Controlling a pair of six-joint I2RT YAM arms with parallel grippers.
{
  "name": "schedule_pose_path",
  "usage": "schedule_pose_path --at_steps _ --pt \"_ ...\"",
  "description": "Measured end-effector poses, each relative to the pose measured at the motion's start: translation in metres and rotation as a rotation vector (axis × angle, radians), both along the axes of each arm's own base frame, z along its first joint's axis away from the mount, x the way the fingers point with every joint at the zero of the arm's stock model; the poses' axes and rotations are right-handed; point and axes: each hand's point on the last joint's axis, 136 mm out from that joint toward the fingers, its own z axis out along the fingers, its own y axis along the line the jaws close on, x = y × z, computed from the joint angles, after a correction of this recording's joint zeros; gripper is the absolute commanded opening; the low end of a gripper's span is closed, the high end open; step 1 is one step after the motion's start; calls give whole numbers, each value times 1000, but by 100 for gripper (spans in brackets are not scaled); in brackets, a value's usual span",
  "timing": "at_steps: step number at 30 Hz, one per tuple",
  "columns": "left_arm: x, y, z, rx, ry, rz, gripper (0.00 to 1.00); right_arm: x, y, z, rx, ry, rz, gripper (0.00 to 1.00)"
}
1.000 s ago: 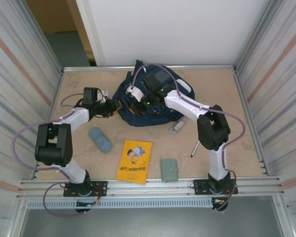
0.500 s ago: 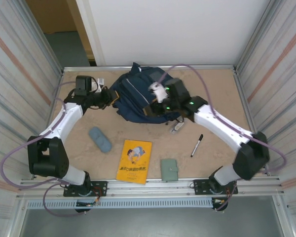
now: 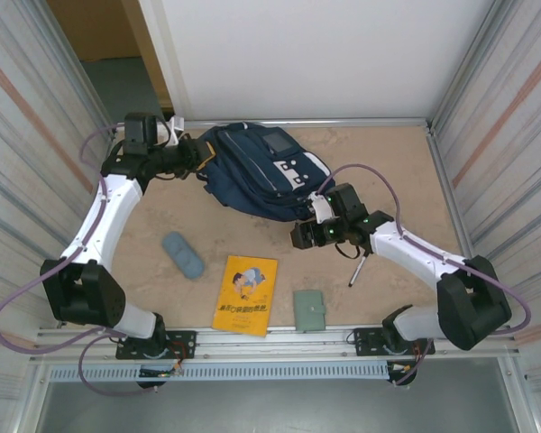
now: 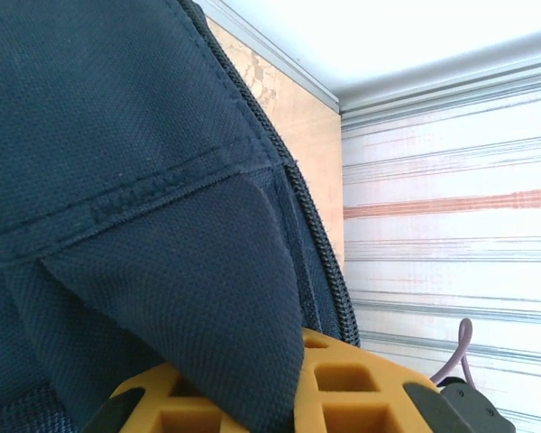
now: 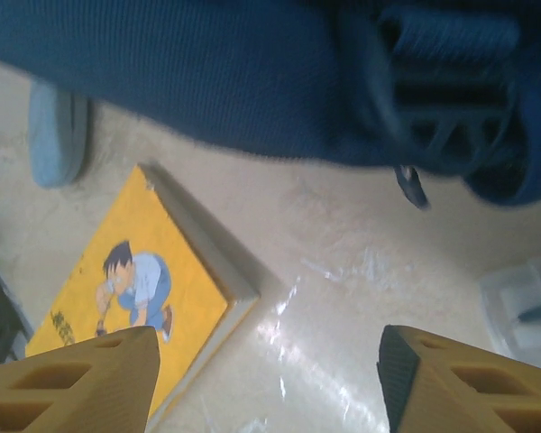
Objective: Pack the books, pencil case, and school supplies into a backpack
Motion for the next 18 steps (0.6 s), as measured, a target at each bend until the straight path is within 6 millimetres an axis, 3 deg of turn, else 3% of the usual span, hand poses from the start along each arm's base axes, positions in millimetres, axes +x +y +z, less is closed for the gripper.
schedule_pose_path --at_steps 7,14,18 --pt "-4 -4 5 4 -3 -23 13 35 6 -17 35 -56 -38 63" --pt "-6 -5 11 5 -4 -29 13 40 15 -43 38 -118 -4 59" --pt "-7 -6 17 -1 -10 -38 13 42 15 -44 35 -189 11 48"
